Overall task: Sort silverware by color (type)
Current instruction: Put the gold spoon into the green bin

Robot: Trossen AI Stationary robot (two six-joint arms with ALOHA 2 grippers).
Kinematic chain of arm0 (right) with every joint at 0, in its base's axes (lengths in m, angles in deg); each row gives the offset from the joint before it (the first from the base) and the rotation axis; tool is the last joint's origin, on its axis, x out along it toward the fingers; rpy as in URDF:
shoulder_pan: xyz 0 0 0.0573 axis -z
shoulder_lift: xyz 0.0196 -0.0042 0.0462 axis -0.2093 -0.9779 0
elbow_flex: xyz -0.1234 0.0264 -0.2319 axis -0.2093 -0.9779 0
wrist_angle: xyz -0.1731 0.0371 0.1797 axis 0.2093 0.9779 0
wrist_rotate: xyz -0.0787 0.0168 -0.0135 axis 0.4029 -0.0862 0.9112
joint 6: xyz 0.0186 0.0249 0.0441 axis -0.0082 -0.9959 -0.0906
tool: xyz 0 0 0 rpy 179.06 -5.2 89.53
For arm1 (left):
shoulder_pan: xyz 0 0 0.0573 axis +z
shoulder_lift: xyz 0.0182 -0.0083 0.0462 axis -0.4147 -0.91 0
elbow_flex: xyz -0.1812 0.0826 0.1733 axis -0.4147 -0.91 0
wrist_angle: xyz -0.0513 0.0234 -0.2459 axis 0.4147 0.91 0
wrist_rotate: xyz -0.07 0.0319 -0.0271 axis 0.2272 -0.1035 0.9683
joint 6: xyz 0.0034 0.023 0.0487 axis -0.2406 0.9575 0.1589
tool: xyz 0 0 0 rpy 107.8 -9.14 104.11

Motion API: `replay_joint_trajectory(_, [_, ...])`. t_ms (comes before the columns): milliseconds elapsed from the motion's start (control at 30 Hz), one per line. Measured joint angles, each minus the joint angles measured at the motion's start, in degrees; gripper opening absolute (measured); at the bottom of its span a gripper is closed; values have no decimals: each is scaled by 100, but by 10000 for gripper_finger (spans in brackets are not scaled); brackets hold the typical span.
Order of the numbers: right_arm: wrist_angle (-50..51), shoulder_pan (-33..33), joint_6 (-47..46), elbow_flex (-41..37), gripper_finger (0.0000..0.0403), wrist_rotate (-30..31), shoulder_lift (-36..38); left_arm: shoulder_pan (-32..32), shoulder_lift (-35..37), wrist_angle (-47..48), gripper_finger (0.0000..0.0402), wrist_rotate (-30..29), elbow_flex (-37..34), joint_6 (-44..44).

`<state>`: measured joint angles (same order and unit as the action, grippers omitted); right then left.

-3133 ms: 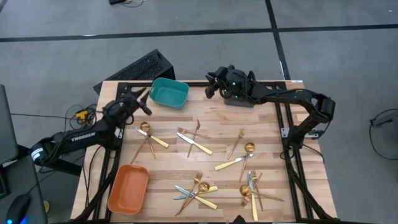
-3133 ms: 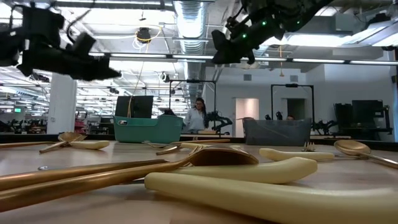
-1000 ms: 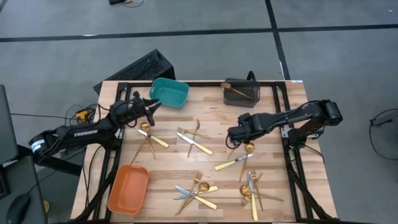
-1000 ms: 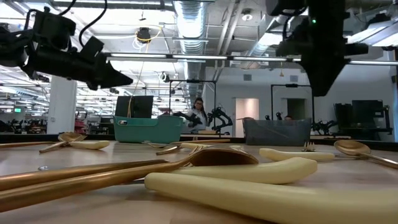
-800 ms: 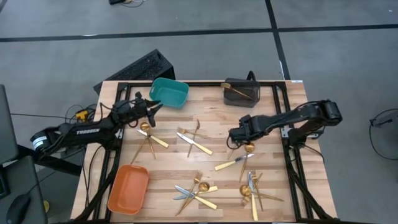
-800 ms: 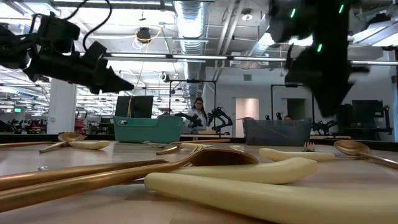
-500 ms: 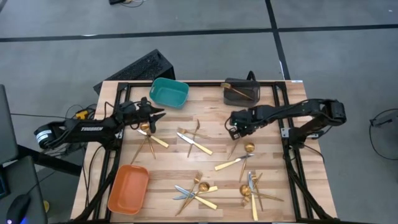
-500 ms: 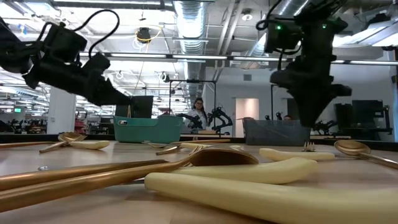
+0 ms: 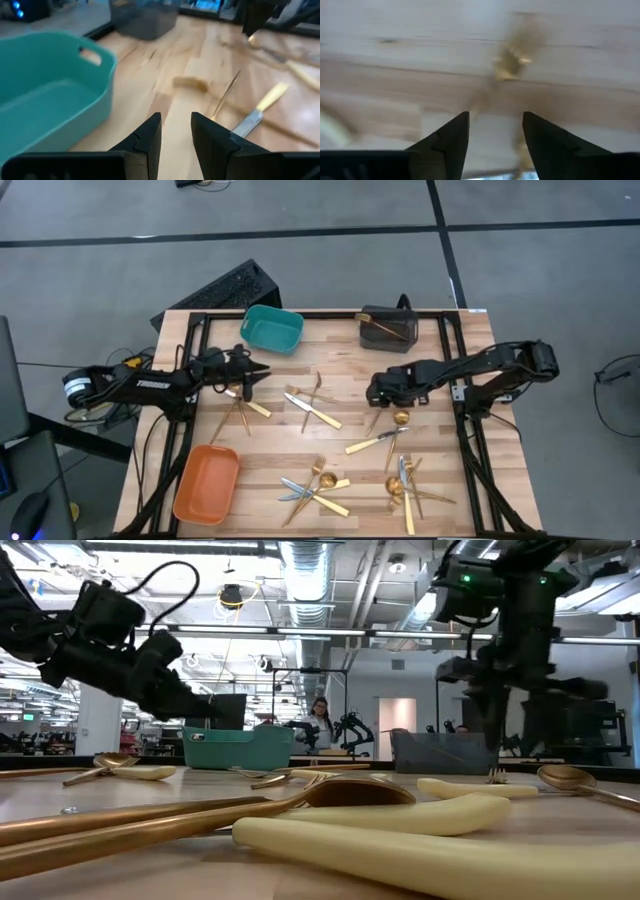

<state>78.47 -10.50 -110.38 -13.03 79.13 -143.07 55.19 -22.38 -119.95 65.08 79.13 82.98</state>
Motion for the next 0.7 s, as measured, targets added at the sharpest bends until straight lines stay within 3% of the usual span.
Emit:
replay_joint_trajectory(133, [-223,-291,-54,1,199,-563,-209,-522,16,-37,93,-30,0,373])
replay_joint_trajectory(433, [39,-1264,-796,247,135,325,-395,-1800,16,-362,93,-1171,0,442])
replay_joint_trajectory(700, [451,-1718,-1920,211,123,199,-399,-2033,-60,-113,93,-2160,0,1042])
